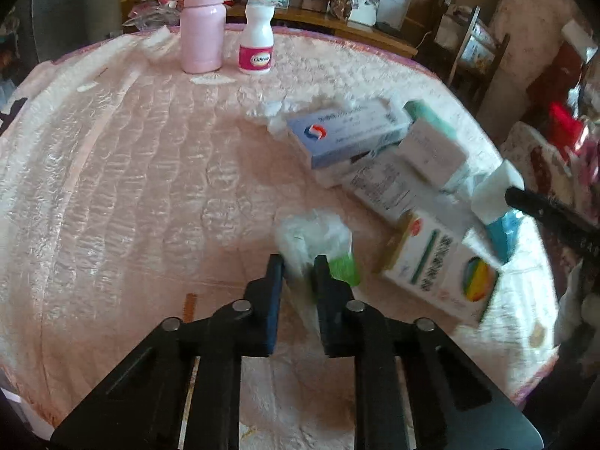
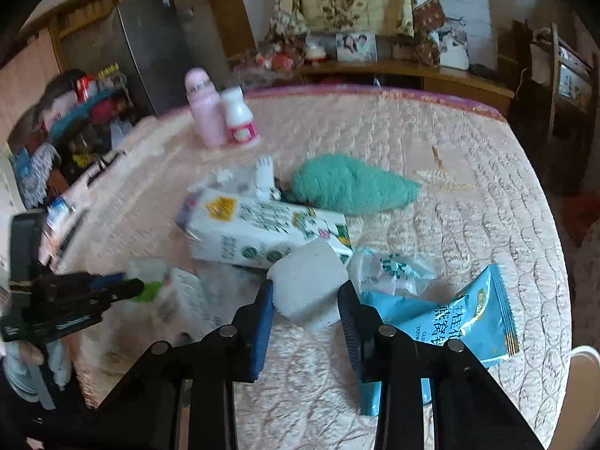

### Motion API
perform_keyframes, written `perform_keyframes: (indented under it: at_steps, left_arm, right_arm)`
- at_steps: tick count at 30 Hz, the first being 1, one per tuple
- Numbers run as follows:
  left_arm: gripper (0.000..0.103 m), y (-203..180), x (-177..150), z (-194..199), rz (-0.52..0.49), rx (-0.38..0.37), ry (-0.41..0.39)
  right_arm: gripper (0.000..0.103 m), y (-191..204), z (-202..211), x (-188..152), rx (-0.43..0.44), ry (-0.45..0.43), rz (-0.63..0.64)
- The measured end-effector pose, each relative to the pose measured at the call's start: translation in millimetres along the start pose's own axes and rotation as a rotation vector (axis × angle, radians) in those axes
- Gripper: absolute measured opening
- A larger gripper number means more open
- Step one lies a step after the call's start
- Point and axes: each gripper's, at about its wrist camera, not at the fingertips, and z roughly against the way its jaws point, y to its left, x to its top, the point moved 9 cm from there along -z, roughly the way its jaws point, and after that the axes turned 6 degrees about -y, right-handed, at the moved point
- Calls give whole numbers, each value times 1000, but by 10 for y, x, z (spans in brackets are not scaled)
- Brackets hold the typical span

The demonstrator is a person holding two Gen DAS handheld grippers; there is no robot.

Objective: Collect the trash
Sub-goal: 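Grasp the white sponge with the right tool while the left tool grasps a white wrapper, then carry the sponge over the white bucket and open the right tool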

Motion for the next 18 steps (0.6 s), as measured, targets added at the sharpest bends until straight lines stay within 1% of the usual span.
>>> perform_keyframes:
  at_steps: [3, 6, 8, 11, 14, 17, 18]
  left_arm:
    - [9, -68, 71, 177, -28, -6, -35]
    - [8, -182, 152, 341, -32, -30, -60]
    - [8, -271, 184, 453, -37, -39, -77]
    - [7, -505, 287, 632, -69, -69, -116]
    - [8, -838, 357, 782, -98, -121, -144]
    - [8, -1272, 390, 807, -138, -183, -141]
    - [8, -1437, 384, 803, -155, -205, -135]
  right_arm:
    - [33, 43, 242, 68, 46, -50, -44]
    - [33, 79, 466, 112, 76, -90, -78]
    - [33, 77, 660, 119, 80, -122, -82]
    - [33, 35, 924, 91, 80, -157, -91]
    - [33, -114, 1158, 52, 58, -180, -114]
    - [33, -338, 1350, -51, 8, -190, -129]
    - [33, -473, 1430, -103, -20, -190, -142]
